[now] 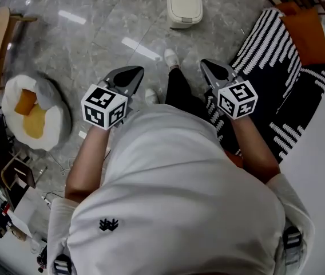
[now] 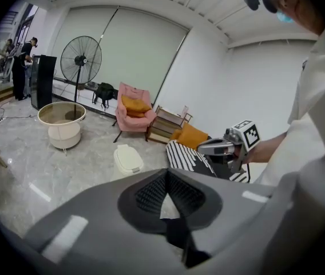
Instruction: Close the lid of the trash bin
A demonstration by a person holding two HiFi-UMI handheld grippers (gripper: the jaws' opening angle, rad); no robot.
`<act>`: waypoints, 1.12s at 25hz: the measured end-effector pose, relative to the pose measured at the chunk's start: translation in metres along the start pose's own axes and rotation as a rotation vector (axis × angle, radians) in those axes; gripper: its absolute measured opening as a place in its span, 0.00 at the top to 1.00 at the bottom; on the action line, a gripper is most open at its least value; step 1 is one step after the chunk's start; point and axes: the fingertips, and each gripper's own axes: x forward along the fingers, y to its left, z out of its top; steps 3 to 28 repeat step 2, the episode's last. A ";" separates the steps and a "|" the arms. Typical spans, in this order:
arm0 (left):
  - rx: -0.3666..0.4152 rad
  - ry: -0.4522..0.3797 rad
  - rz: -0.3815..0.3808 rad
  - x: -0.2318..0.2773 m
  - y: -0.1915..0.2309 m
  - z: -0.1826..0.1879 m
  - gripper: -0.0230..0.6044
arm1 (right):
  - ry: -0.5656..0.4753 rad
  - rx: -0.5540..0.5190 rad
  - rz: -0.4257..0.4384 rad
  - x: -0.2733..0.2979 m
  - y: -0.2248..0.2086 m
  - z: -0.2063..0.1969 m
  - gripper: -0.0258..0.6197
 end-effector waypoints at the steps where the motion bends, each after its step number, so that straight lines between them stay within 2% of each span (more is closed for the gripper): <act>1: -0.001 0.004 -0.002 0.008 0.003 0.002 0.88 | 0.003 0.000 0.000 0.005 -0.007 0.001 0.96; 28: -0.002 0.009 -0.004 0.015 0.007 0.005 0.88 | 0.007 0.000 0.000 0.011 -0.014 0.002 0.96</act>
